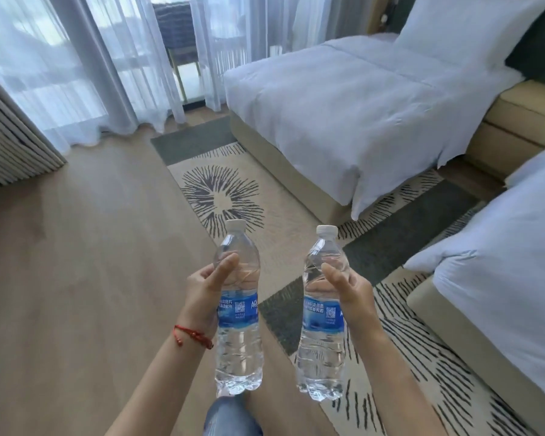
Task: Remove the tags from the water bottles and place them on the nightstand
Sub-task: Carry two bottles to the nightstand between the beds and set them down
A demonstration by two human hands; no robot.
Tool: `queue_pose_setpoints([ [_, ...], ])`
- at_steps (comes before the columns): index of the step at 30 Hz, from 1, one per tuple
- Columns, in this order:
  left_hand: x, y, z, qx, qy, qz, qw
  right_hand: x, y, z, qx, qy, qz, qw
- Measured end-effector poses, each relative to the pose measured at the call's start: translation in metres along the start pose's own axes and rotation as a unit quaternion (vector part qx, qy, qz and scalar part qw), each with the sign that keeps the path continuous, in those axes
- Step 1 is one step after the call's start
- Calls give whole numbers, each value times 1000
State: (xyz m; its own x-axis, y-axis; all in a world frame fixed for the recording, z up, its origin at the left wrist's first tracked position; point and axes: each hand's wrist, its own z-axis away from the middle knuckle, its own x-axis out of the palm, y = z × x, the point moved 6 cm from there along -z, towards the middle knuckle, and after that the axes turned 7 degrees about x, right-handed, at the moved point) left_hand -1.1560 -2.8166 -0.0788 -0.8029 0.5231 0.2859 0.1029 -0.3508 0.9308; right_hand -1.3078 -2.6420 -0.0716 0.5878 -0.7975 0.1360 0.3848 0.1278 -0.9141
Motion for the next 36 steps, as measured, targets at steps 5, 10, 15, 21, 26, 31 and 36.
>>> queue_pose_setpoints([
  [5, 42, 7, -95, -28, -88, -27, 995, -7, -21, -56, -5, 87, -71, 994],
  [10, 81, 24, -172, -41, -171, -66, 982, -8, -41, -104, -1, 185, -104, 977],
  [15, 121, 32, -237, -49, -247, -117, 961, -10, -57, -142, -14, 269, -126, 955],
  [21, 170, 11, -284, -78, -274, -133, 949, -38, -68, -166, -13, 324, -130, 937],
  [26, 232, -9, -307, -93, -305, -138, 938, -83, -85, -189, -23, 361, -134, 923],
  [31, 310, -28, -333, -86, -328, -147, 929, -147, -110, -228, -28, 381, -115, 917],
  [36, 397, -45, -364, -97, -324, -165, 926, -218, -148, -267, -39, 397, -112, 910],
])
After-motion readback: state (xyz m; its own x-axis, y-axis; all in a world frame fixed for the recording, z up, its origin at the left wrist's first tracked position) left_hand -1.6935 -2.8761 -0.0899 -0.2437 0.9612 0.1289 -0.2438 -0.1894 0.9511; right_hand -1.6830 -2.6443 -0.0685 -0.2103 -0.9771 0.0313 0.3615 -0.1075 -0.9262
